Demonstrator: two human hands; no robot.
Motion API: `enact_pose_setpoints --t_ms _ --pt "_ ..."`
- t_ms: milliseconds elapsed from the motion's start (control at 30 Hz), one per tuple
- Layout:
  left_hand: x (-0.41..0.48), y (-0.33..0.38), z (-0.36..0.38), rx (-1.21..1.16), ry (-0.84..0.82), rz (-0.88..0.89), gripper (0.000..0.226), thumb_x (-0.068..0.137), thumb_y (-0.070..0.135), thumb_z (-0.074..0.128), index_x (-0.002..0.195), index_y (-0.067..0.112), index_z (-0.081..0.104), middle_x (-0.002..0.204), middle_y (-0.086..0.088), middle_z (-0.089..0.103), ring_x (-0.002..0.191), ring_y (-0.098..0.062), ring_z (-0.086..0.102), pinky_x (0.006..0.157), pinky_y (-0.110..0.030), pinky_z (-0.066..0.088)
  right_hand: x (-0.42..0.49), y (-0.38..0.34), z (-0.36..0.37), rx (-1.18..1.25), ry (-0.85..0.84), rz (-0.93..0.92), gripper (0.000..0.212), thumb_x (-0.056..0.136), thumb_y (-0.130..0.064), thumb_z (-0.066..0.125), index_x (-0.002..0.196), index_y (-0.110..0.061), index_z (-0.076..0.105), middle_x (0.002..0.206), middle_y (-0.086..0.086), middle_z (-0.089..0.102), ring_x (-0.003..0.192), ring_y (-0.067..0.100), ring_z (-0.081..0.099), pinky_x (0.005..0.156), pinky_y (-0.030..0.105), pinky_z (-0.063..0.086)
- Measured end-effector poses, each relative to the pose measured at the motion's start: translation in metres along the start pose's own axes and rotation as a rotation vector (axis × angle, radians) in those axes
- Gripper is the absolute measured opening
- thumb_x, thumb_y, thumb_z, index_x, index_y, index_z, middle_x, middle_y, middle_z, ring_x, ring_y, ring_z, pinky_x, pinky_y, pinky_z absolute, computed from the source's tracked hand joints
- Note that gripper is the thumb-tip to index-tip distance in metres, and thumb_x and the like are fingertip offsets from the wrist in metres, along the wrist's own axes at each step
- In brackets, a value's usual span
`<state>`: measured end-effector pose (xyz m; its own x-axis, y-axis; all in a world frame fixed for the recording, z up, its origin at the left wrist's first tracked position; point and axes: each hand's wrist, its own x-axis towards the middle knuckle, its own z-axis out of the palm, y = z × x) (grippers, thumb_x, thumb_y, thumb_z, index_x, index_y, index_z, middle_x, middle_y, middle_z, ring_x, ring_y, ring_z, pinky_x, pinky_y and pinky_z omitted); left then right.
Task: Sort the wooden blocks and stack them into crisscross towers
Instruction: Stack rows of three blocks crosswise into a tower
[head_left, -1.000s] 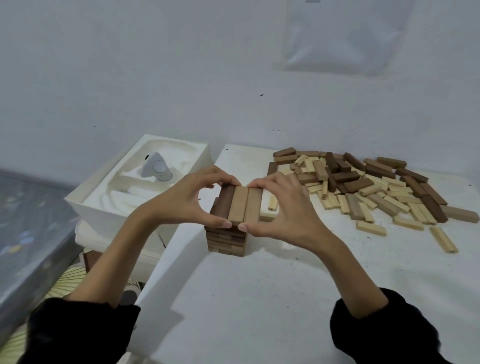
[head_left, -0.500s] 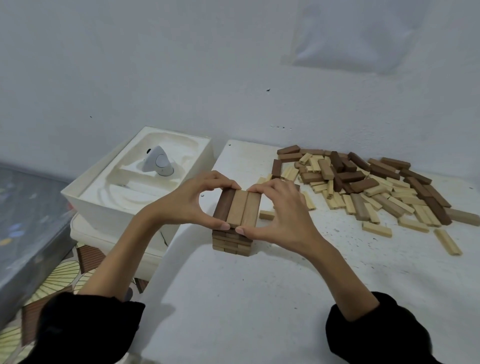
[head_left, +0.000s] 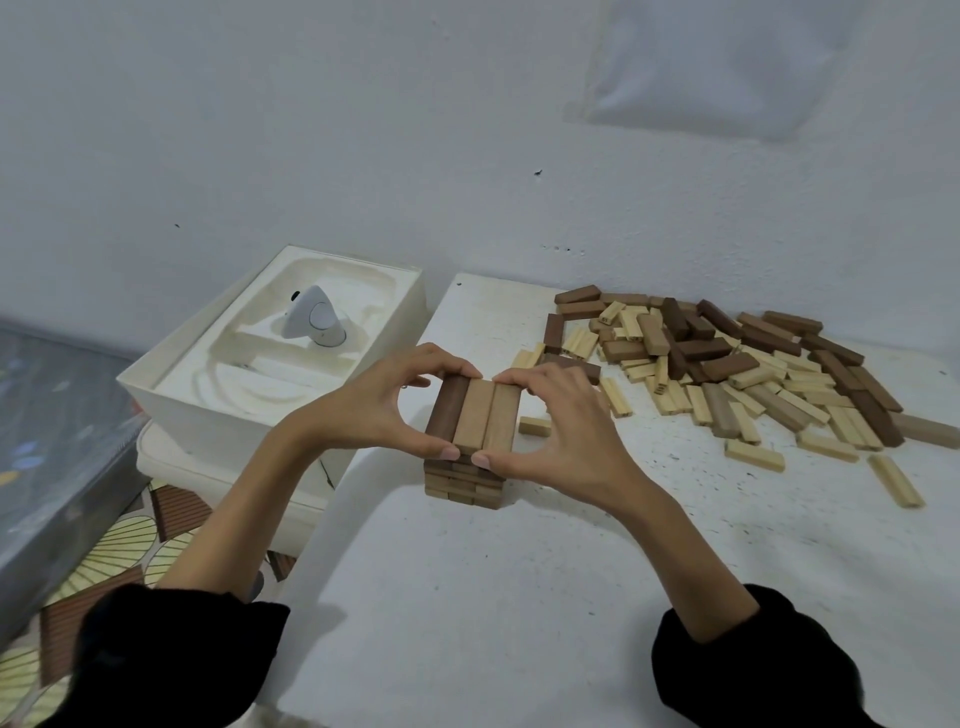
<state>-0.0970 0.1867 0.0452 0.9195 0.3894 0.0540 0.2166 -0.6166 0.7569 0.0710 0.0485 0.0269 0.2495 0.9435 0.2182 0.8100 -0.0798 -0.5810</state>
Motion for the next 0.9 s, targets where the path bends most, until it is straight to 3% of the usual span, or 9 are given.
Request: enact_pose_setpoints --t_ms 233,400,567,700,833,900 --pt "-0.002 0.003 0.0 0.005 -0.004 -0.022 0.074 0.055 0.051 0.077 0.124 0.039 0.052 0.125 0.015 0.053 0.123 -0.004 0.046 0.105 -0.026 0.035 0.0 -0.002 -0.004 0.026 -0.005 0.006 0.094 0.044 -0.082 0.048 0.127 -0.036 0.048 0.118 -0.018 0.045 0.108 0.0 0.031 0.094 0.031 0.031" --pt "-0.002 0.013 -0.005 0.029 0.051 -0.018 0.078 0.057 0.054 0.075 0.128 0.037 0.051 0.121 0.015 0.057 0.121 -0.005 0.048 0.108 -0.034 0.034 -0.005 -0.002 -0.019 0.07 0.017 -0.011 0.09 0.044 -0.079 0.053 0.125 -0.038 0.049 0.117 -0.022 0.046 0.113 0.0 0.032 0.092 0.026 0.026" --pt "0.007 0.04 -0.002 0.076 0.045 0.037 0.062 0.065 0.058 0.068 0.122 0.036 0.056 0.118 0.015 0.058 0.118 -0.005 0.05 0.102 -0.021 0.035 -0.018 0.006 -0.045 0.085 0.054 -0.018 0.076 0.054 -0.065 0.073 0.122 -0.036 0.053 0.119 -0.021 0.049 0.116 0.002 0.035 0.1 0.033 0.031" --pt "0.022 0.065 0.008 0.154 0.028 0.081 0.058 0.066 0.061 0.066 0.119 0.039 0.058 0.115 0.016 0.058 0.116 -0.006 0.05 0.101 -0.026 0.038 -0.037 0.023 -0.068 0.134 0.079 -0.02 0.064 0.055 -0.065 0.073 0.113 -0.051 0.049 0.115 -0.035 0.043 0.115 -0.005 0.036 0.089 0.011 0.027" --pt "0.036 0.083 0.03 0.259 0.003 0.131 0.044 0.068 0.066 0.062 0.111 0.059 0.053 0.114 0.02 0.057 0.114 -0.005 0.047 0.098 -0.03 0.039 -0.062 0.047 -0.089 0.16 0.087 0.033 0.063 0.06 -0.065 0.074 0.115 -0.048 0.05 0.12 -0.027 0.046 0.116 -0.001 0.037 0.09 0.017 0.03" --pt "0.043 0.091 0.05 0.329 0.067 0.153 0.051 0.07 0.068 0.057 0.118 0.049 0.057 0.116 0.018 0.055 0.113 -0.004 0.043 0.098 -0.028 0.036 -0.075 0.064 -0.098 0.146 0.107 0.059 0.061 0.062 -0.063 0.073 0.117 -0.043 0.053 0.12 -0.023 0.048 0.116 0.0 0.038 0.089 0.014 0.03"
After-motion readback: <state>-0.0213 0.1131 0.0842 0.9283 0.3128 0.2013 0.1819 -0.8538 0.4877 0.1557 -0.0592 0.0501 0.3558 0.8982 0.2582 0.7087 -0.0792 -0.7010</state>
